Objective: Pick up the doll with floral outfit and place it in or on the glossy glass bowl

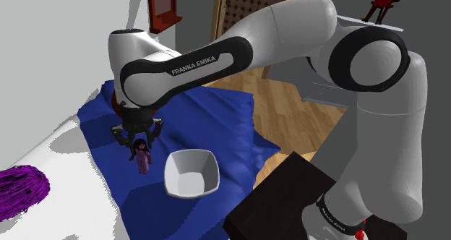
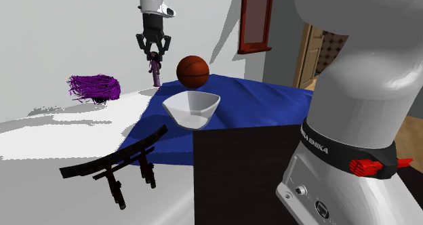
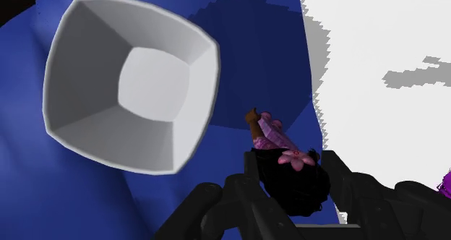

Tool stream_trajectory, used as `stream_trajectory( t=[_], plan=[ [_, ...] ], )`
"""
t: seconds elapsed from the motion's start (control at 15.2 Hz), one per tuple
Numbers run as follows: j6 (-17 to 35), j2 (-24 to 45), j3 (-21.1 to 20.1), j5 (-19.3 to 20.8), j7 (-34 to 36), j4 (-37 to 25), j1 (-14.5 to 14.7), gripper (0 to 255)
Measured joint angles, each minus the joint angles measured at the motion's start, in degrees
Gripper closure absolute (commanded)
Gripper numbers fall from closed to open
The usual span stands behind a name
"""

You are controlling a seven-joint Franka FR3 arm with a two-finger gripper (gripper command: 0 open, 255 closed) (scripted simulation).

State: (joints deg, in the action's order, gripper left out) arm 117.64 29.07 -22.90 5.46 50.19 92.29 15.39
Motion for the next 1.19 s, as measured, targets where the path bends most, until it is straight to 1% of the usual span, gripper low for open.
stream_trajectory(
  t=[0.26,0.33,0.4,0.73,0.86,1.06,1.19],
  plan=[
    [-2.9,-0.7,-0.2,-0.3,0.0,-2.2,0.0,255],
    [-3.2,-1.0,-0.3,-0.4,-0.1,-2.3,-0.1,255],
    [-3.0,-2.2,-0.4,-0.8,-0.4,-0.8,-0.6,255],
    [-0.8,-12.6,-1.0,-4.8,-4.8,11.3,-5.3,255],
    [-0.9,-17.6,-1.1,-6.9,-7.1,16.1,-7.1,255],
    [-0.6,-24.1,-0.4,-9.8,-11.2,22.6,-9.5,255],
    [-1.0,-28.4,0.2,-11.6,-13.7,26.4,-10.5,255]
  ],
)
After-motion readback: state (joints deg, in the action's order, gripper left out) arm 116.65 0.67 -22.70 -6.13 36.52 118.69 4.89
